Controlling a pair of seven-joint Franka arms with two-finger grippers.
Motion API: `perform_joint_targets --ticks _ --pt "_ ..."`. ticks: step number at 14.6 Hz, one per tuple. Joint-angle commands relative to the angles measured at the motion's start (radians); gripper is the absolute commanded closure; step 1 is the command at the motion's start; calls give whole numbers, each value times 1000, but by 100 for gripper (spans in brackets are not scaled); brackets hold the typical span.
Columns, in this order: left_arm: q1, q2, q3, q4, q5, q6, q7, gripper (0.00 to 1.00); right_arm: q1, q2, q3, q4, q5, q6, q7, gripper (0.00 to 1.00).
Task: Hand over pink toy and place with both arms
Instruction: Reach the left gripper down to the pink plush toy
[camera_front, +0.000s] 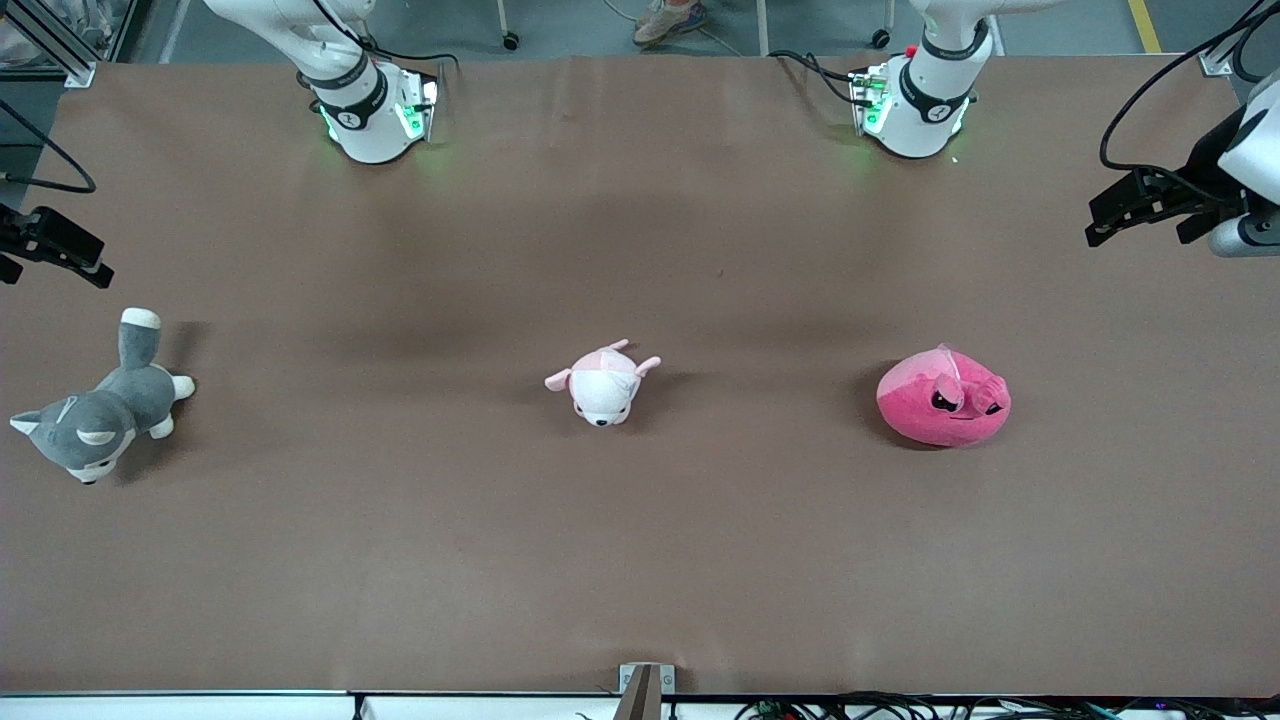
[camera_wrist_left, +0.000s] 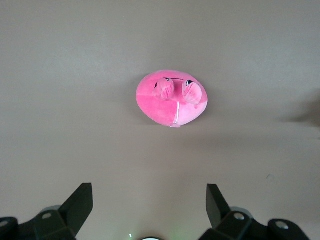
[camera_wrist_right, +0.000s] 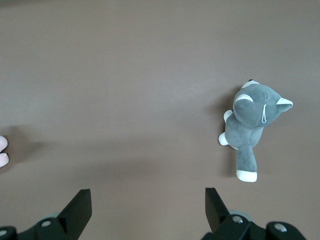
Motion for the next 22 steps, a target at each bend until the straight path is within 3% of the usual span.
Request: perform_joint_targets --ticks 1,4,6,9,19,20,22 --pt "4 15 -3 25 4 -12 4 0 -16 -31 10 -35 6 19 -6 0" --pt "6 39 2 34 6 -9 9 0 -14 -31 12 -37 6 22 -6 0" --pt "6 108 2 95 15 -7 13 0 -16 -31 10 -37 6 19 -6 0" --pt "9 179 3 88 12 49 1 0 -16 -31 10 -37 6 21 -6 0" --pt "24 260 -1 -211 3 524 -116 1 -14 -29 10 -37 -5 32 -6 0" --pt "24 269 -1 -248 1 575 -116 3 -16 -28 10 -35 -5 33 -6 0" --pt "24 272 -3 -305 0 653 -116 17 -14 -29 10 -37 -8 35 -7 0"
